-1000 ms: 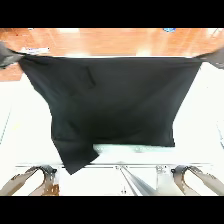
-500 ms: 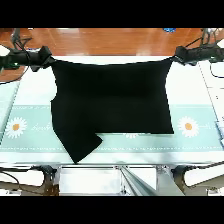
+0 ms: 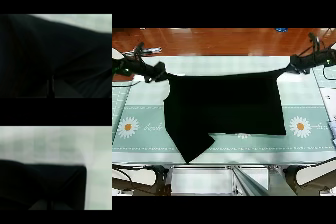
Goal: Fold the shirts.
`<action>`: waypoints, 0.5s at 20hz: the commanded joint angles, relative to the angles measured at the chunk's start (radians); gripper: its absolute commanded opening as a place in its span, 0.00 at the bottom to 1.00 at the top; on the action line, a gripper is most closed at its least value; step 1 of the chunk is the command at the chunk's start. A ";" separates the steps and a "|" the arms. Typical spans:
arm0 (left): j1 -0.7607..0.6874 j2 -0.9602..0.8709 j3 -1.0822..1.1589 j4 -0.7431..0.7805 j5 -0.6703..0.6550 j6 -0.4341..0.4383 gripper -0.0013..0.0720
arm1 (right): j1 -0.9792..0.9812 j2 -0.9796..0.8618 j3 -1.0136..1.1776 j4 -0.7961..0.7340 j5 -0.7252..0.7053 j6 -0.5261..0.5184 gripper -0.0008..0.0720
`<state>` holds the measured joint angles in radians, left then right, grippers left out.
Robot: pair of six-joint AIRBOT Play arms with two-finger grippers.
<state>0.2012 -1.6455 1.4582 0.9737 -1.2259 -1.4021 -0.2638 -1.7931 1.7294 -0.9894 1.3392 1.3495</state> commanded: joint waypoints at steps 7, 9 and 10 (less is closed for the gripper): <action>-0.017 -0.022 -0.148 0.081 -0.052 0.018 0.13 | -0.013 0.001 -0.252 -0.030 -0.021 -0.023 0.12; -0.010 -0.022 -0.136 0.095 -0.129 0.003 0.71 | -0.014 0.007 -0.252 -0.026 -0.006 -0.013 0.58; 0.005 -0.020 -0.119 0.113 -0.188 0.002 0.71 | -0.023 0.019 -0.245 -0.035 0.016 -0.012 0.58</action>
<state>0.1917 -1.6653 1.3266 1.0603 -1.3128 -1.3876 -0.2794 -1.7874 1.5013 -1.0206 1.3315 1.3323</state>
